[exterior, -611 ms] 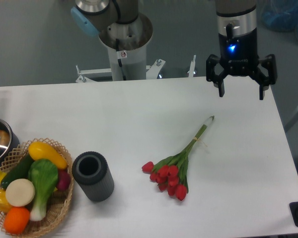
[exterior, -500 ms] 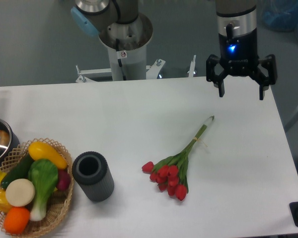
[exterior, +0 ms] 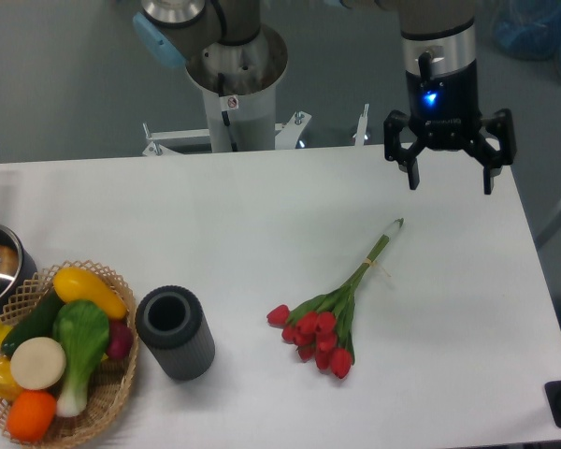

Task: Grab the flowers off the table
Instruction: 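Move the open gripper toward the green stems of the red tulips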

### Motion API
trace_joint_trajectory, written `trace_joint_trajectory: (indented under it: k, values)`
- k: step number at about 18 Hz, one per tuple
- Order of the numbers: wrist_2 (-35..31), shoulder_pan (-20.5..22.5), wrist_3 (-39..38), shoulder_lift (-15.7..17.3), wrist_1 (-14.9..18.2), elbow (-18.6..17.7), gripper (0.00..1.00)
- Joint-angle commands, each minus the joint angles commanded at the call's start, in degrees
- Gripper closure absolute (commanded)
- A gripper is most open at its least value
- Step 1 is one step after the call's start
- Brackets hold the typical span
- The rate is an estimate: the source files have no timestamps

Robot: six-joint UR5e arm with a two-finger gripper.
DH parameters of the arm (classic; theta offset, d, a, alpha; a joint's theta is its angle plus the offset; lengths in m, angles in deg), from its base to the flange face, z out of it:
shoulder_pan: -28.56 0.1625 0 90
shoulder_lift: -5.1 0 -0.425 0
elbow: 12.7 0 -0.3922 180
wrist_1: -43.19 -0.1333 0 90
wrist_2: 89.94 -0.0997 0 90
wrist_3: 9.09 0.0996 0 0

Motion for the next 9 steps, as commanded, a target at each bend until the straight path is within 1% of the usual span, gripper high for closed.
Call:
trace_joint_trajectory:
  k: [1,2,5,7,9]
  values:
    - [0.1,-0.1,-1.1,0.2,-2.2,-1.3,0.0]
    - [0.1,-0.1,-2.2,0.3,-3.4,-2.3,0.0]
    - [0.1,-0.5,-4.7,0.0,-3.5,-2.6,0.0]
    - [0.1,-0.9,-6.0,-0.9,-3.5,-3.0,0.0]
    - [0.0,-2.4,-6.2,-1.5,-4.1,-5.0,0.0]
